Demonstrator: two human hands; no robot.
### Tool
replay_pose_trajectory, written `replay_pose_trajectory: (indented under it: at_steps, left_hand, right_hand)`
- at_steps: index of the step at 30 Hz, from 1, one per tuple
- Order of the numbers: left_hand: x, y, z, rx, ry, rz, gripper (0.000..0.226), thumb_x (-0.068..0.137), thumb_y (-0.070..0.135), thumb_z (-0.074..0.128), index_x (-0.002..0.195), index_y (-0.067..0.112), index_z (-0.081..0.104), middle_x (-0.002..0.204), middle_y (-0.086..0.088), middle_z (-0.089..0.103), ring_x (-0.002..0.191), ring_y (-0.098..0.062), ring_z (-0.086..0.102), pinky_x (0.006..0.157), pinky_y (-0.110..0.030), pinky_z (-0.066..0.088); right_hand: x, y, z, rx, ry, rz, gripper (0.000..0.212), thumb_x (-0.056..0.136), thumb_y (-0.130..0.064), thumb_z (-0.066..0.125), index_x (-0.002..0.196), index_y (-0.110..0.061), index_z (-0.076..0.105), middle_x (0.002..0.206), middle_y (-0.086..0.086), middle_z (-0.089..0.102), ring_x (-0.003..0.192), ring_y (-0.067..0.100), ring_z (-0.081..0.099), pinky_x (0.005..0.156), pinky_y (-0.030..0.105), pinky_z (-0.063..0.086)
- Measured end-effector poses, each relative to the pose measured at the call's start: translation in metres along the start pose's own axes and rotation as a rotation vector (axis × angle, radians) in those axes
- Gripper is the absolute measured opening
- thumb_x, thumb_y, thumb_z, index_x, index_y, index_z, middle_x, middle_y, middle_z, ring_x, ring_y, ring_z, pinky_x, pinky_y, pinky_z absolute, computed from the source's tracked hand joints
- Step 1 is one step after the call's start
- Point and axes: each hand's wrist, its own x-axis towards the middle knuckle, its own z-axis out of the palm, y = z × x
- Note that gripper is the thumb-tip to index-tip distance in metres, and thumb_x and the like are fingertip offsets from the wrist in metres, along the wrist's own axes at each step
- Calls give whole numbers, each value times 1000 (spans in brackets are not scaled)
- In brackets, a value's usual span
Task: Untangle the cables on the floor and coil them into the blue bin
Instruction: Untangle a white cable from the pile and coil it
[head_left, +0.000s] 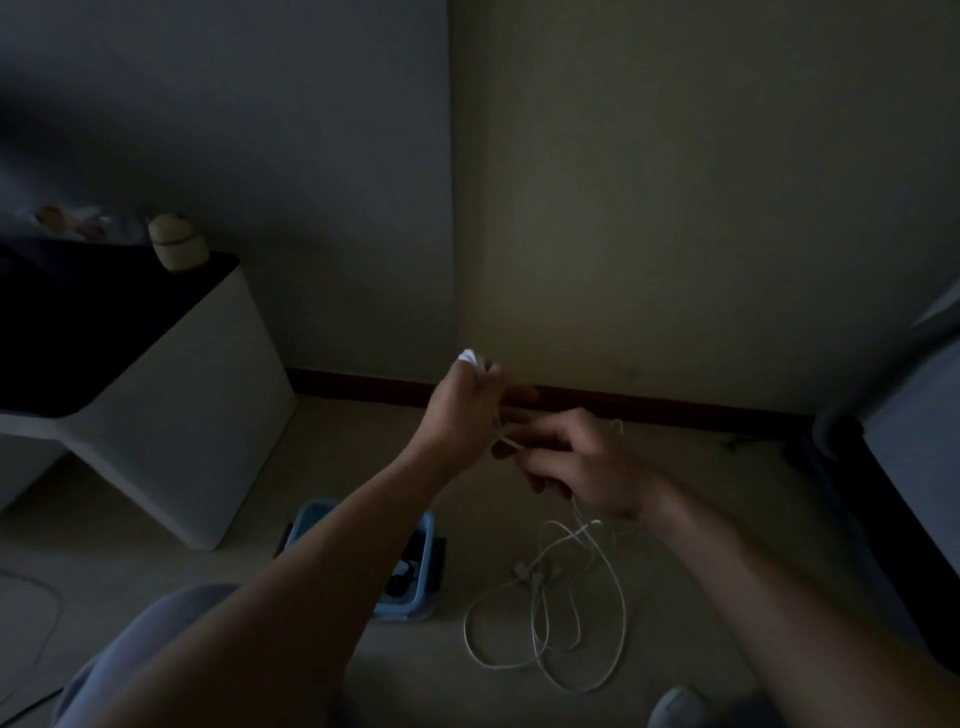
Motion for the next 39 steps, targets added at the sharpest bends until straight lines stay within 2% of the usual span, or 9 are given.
replay_pose_trajectory:
  at_steps: [5,8,13,15,20,24,30,33,39]
  left_hand:
    - [-3,-14,5,258,-160,63,39,100,32,46,83,-1,56,70,-22,62,59,-36,62,51,-40,52]
    - [-7,-8,6,222,-233,34,43,105,30,40,75,5,57,61,-12,58,47,-20,47,43,-24,37]
    - [-13,4,9,16,-378,-184,54,109,34,23,81,1,56,55,-9,44,47,-19,36,43,-24,30]
    - [-14,5,12,-107,-468,-250,52,108,35,21,88,1,54,52,-6,35,47,-19,28,44,-26,24]
    - [-12,10,6,-367,-522,-359,16,80,19,44,65,19,40,56,3,18,45,-12,14,45,-25,17]
    - [-16,11,3,-467,-529,-356,17,74,7,38,60,18,40,51,6,19,46,-12,8,48,-24,11]
    - [-17,18,-7,-603,-563,-404,6,76,10,36,73,15,37,41,8,27,29,-5,26,44,-22,34]
    - [-20,21,-7,-664,-620,-415,10,78,10,33,81,12,43,39,8,32,29,-6,31,58,-22,51]
    - [-28,13,3,-786,-603,-410,13,82,9,39,86,7,52,48,4,46,43,-11,49,62,-22,48]
  right_hand:
    - [-2,-5,-8,-112,106,-138,19,95,-14,65,79,-9,75,59,-7,64,51,1,55,54,13,38]
    - [0,-1,-13,-159,229,-149,12,89,-19,74,77,-17,76,63,-9,69,55,0,59,55,14,41]
    - [5,7,-27,-273,452,-160,22,71,-30,88,70,-21,68,63,-11,68,57,-2,57,54,20,44]
    - [7,12,-31,-231,430,-163,25,72,-30,88,74,-22,64,66,-9,67,60,1,58,58,25,46]
    - [12,17,-20,-66,304,-164,23,86,-51,65,95,-30,68,80,-11,68,79,6,64,76,32,50]
    - [12,14,-14,-179,276,-145,44,81,-72,47,90,-34,67,87,-10,71,82,2,64,75,26,48]
    - [7,7,-22,-4,76,-127,17,94,-14,66,109,-9,69,57,-18,62,46,-1,51,47,12,36]
    - [5,6,-24,106,3,-108,13,89,-16,73,101,-21,72,58,-9,57,45,6,39,43,20,31]
    - [4,2,-34,2,-39,-68,27,79,-28,77,105,-24,72,67,-9,59,58,8,46,48,22,36]
